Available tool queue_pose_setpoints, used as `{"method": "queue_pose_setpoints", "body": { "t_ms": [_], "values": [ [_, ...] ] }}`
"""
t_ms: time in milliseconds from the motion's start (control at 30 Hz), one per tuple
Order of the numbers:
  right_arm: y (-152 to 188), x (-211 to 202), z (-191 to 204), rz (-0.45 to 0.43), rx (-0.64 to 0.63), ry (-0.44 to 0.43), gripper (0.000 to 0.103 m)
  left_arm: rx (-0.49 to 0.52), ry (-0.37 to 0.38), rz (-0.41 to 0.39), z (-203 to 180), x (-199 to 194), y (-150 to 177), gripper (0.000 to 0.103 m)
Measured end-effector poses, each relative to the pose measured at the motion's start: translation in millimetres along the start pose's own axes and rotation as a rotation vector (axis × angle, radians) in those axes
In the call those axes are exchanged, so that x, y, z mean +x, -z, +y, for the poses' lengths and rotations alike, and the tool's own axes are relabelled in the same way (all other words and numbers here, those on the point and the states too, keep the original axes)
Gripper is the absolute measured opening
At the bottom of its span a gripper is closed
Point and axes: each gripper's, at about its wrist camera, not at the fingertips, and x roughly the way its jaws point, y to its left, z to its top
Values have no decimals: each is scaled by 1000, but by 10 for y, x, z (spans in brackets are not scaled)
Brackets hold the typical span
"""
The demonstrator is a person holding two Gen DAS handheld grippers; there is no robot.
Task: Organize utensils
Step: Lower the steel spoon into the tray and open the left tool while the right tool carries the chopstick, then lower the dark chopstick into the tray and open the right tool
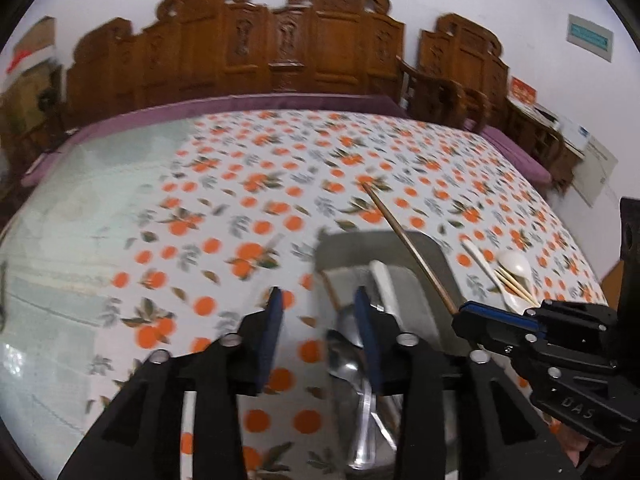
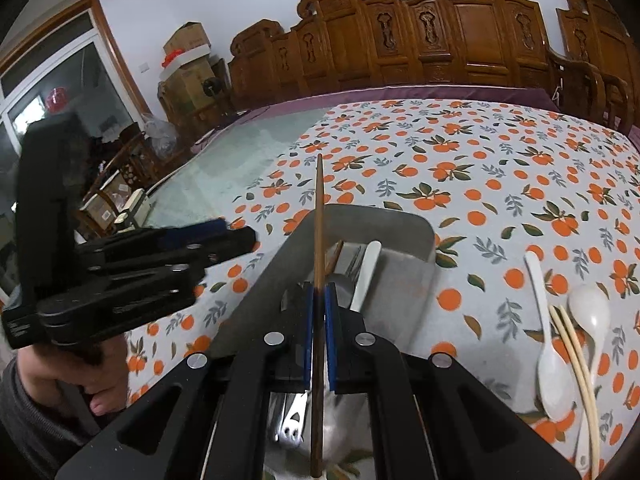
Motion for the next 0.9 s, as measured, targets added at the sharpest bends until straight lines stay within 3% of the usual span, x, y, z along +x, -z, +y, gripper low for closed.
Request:
{"method": "queue_pose_setpoints", "body": {
  "t_ms": [233,567,900],
  "values": [
    [11,211,14,16,24,25,7,-57,-61,-44,215,-67,-71,79],
    [246,288,168,44,-48,86,7,-67,-95,-49,262,-60,-80,86],
    [172,131,130,3,-61,52,7,-59,-93,-47,175,-44,-86,87]
  ]
}}
